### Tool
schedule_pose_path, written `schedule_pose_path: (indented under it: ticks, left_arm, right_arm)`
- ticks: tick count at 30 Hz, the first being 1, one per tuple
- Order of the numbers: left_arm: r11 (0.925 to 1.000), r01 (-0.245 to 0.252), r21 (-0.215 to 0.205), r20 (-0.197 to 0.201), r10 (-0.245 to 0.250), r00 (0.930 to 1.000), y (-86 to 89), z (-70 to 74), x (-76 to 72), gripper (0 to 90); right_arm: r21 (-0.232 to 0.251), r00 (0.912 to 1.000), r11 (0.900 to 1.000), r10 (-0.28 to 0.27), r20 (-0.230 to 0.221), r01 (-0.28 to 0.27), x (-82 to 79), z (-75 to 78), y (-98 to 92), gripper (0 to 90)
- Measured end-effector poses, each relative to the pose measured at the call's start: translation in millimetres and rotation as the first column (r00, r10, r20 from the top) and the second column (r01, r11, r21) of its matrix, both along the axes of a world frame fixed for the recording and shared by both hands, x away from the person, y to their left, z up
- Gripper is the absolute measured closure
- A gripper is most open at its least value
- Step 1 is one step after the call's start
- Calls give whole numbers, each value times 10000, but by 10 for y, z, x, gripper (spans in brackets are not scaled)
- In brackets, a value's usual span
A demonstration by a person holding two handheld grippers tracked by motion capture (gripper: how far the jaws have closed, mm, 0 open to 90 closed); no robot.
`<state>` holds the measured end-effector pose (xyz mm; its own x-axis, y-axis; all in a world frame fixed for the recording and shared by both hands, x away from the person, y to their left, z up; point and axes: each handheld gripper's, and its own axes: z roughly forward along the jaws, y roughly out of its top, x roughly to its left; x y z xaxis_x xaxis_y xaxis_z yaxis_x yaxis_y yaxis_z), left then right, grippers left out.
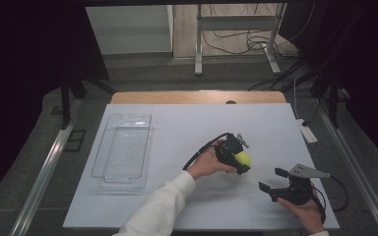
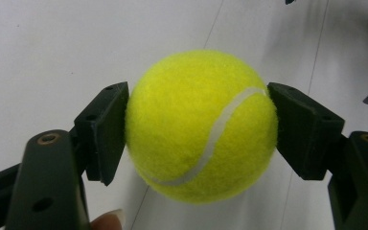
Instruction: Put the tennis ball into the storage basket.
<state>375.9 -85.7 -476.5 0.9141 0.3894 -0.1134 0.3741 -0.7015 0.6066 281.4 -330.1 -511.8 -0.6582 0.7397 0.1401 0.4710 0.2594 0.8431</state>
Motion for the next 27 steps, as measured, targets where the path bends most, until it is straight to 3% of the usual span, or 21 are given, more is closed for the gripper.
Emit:
schedule_pose_path:
  ticks: [27]
  left_arm:
    - [9980, -281, -572, 333, 301, 9990, 298, 129, -187, 269]
  right_arm:
    - [-52, 10000, 10000, -16, -15, 16, -2, -5, 12, 83]
